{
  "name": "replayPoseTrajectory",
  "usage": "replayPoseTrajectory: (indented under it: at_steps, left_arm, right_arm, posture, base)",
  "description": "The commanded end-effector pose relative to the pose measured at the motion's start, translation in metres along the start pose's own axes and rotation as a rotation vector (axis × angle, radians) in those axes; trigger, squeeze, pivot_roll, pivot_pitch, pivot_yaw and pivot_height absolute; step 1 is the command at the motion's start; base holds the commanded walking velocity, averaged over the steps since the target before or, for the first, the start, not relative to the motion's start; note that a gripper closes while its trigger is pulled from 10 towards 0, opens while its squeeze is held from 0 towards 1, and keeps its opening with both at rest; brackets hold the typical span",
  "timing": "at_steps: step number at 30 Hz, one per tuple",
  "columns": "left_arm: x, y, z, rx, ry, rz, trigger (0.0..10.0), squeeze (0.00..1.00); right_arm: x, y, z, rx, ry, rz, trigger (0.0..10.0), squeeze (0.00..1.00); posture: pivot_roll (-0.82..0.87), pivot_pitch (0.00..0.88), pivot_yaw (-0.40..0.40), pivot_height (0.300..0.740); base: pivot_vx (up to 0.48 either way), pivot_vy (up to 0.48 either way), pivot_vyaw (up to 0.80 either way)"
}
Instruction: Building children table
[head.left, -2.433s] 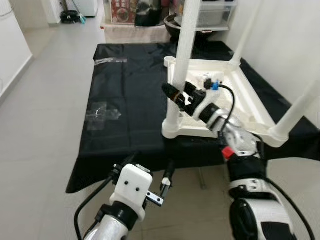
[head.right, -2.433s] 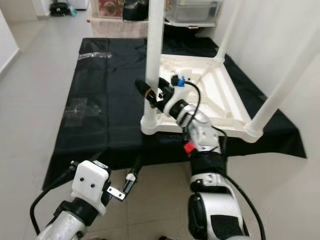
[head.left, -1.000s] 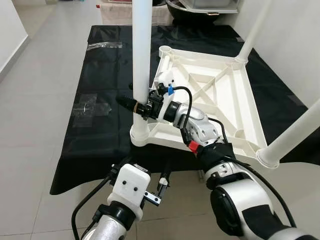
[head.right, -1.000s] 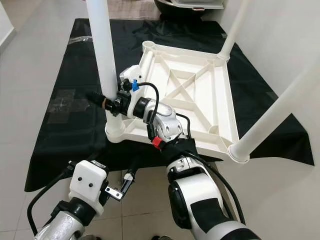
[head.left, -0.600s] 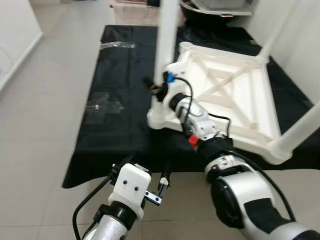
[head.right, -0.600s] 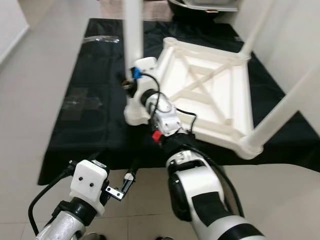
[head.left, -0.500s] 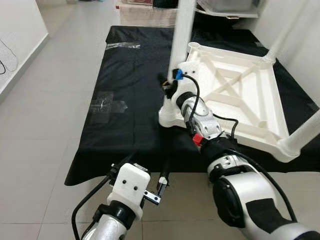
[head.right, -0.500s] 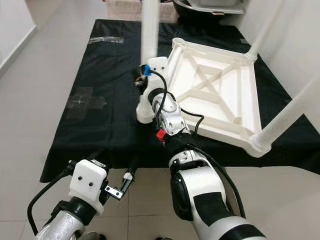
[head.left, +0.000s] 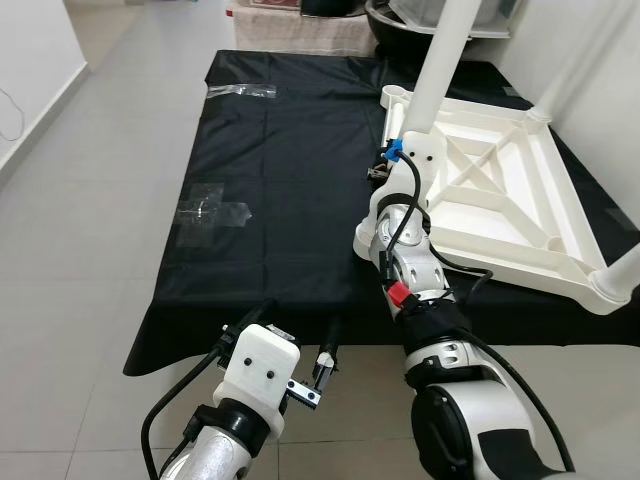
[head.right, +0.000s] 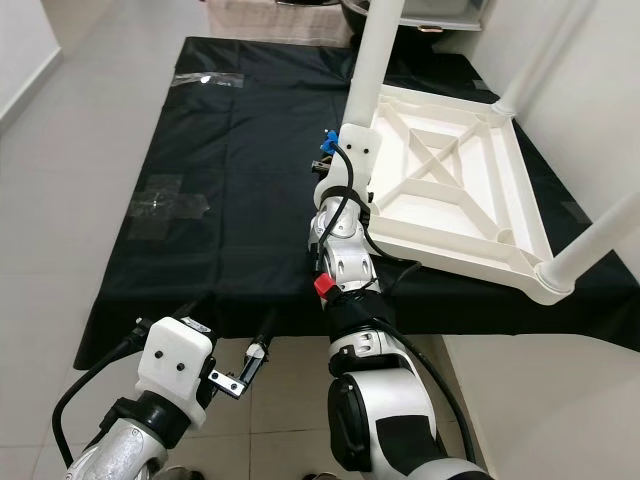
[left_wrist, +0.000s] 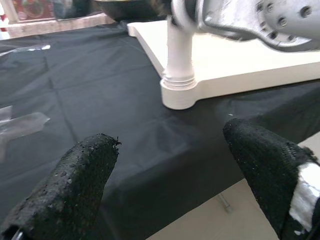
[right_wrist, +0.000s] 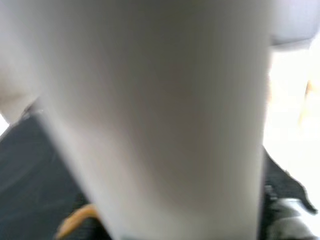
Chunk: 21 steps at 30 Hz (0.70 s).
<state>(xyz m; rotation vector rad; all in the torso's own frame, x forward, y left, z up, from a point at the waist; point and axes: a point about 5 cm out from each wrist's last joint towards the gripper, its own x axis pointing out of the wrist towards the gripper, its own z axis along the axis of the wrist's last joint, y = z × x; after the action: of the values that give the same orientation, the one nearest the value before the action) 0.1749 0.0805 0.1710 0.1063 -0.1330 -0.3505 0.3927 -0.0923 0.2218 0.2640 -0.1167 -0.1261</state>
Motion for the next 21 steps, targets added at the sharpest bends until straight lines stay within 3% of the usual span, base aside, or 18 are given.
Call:
replayPoseTrajectory:
  at_steps: [1, 4, 5, 6, 7, 8, 9, 10, 11, 12, 13, 14, 15, 17, 18, 19, 20, 21]
  left_arm:
    - [-0.001, -0.002, -0.001, -0.014, 0.011, -0.002, 10.0, 0.00]
    - [-0.001, -0.002, -0.001, -0.014, 0.011, -0.003, 10.0, 0.00]
    - [-0.001, -0.002, -0.001, -0.013, 0.011, -0.003, 10.0, 0.00]
    - [-0.001, -0.002, -0.001, -0.013, 0.011, -0.003, 10.0, 0.00]
    - [-0.001, -0.002, -0.001, -0.013, 0.012, -0.004, 10.0, 0.00]
    - [-0.001, -0.002, -0.001, -0.013, 0.012, -0.004, 10.0, 0.00]
    - [-0.001, -0.002, -0.001, -0.013, 0.012, -0.006, 10.0, 0.00]
    - [-0.001, -0.002, -0.001, -0.013, 0.012, -0.006, 10.0, 0.00]
    - [-0.001, -0.003, -0.001, -0.013, 0.011, -0.007, 10.0, 0.00]
    - [-0.001, -0.003, -0.001, -0.013, 0.011, -0.007, 10.0, 0.00]
    - [-0.001, -0.003, -0.001, -0.012, 0.010, -0.007, 10.0, 0.00]
    - [-0.001, -0.003, -0.001, -0.012, 0.010, -0.007, 10.0, 0.00]
    - [-0.001, -0.002, 0.000, -0.002, 0.004, -0.003, 10.0, 0.00]
    - [-0.001, -0.002, 0.000, -0.002, 0.004, -0.003, 10.0, 0.00]
    - [-0.001, -0.002, 0.000, 0.002, 0.000, 0.000, 10.0, 0.00]
    - [-0.001, -0.002, 0.000, 0.002, 0.000, 0.000, 10.0, 0.00]
    - [-0.001, -0.001, 0.000, 0.003, 0.001, 0.002, 10.0, 0.00]
    - [-0.001, -0.001, 0.000, 0.003, 0.001, 0.002, 10.0, 0.00]
  right_arm:
    - [-0.001, -0.003, -0.006, 0.042, 0.027, 0.016, 10.0, 1.00]
    - [0.001, -0.002, 0.003, 0.065, -0.013, 0.112, 10.0, 1.00]
    - [0.001, 0.000, 0.007, 0.093, -0.015, 0.214, 10.0, 0.00]
    - [0.001, 0.000, 0.007, 0.093, -0.015, 0.214, 10.0, 0.00]
    - [0.001, 0.003, 0.010, 0.158, 0.010, 0.377, 10.0, 0.00]
    - [0.001, 0.003, 0.010, 0.158, 0.010, 0.377, 10.0, 0.00]
    - [-0.002, 0.007, 0.014, 0.186, 0.026, 0.571, 10.0, 0.00]
    - [-0.002, 0.007, 0.014, 0.186, 0.026, 0.571, 10.0, 0.00]
    - [-0.006, 0.009, 0.016, 0.225, 0.067, 0.752, 10.0, 0.00]
    - [-0.006, 0.009, 0.016, 0.225, 0.067, 0.752, 10.0, 0.00]
    - [-0.012, 0.009, 0.016, 0.211, 0.090, 0.895, 10.0, 0.00]
    - [-0.012, 0.009, 0.016, 0.211, 0.090, 0.895, 10.0, 0.00]
    - [-0.019, 0.008, 0.013, 0.151, 0.129, 1.048, 10.0, 0.00]
    - [-0.019, 0.008, 0.013, 0.151, 0.129, 1.048, 10.0, 0.00]
    - [-0.025, 0.007, 0.009, 0.105, 0.171, 1.170, 10.0, 0.00]
    - [-0.025, 0.007, 0.009, 0.105, 0.171, 1.170, 10.0, 0.00]
    - [-0.031, 0.006, 0.003, 0.035, 0.214, 1.288, 10.0, 0.00]
    - [-0.031, 0.006, 0.003, 0.035, 0.214, 1.288, 10.0, 0.00]
  posture:
    - [0.16, 0.145, -0.103, 0.740]
    - [0.16, 0.142, -0.103, 0.740]
    - [0.16, 0.138, -0.103, 0.740]
    - [0.16, 0.138, -0.103, 0.740]
    - [0.16, 0.135, -0.104, 0.740]
    - [0.16, 0.135, -0.104, 0.740]
    - [0.16, 0.135, -0.104, 0.740]
    - [0.16, 0.135, -0.104, 0.740]
    - [0.16, 0.128, -0.108, 0.740]
    - [0.16, 0.128, -0.108, 0.740]
    - [0.16, 0.125, -0.109, 0.740]
    - [0.16, 0.125, -0.109, 0.740]
    - [0.17, 0.120, -0.112, 0.740]
    - [0.17, 0.120, -0.112, 0.740]
    - [0.17, 0.116, -0.117, 0.740]
    - [0.17, 0.116, -0.117, 0.740]
    - [0.18, 0.114, -0.117, 0.740]
    - [0.18, 0.114, -0.117, 0.740]
  base:
    - [0.000, 0.000, 0.00]
    - [0.000, 0.000, 0.00]
    - [0.000, 0.000, 0.00]
    - [0.000, 0.000, 0.00]
    - [0.000, 0.000, 0.00]
    - [0.000, 0.000, 0.00]
    - [0.000, 0.000, 0.00]
    - [0.000, 0.000, 0.00]
    - [0.000, 0.000, 0.00]
    - [0.000, 0.000, 0.00]
    - [0.000, 0.000, 0.00]
    - [0.000, 0.000, 0.00]
    - [0.000, 0.000, 0.00]
    - [0.000, 0.000, 0.00]
    - [0.000, 0.000, 0.00]
    - [0.000, 0.000, 0.00]
    - [0.000, 0.000, 0.00]
    - [0.000, 0.000, 0.00]
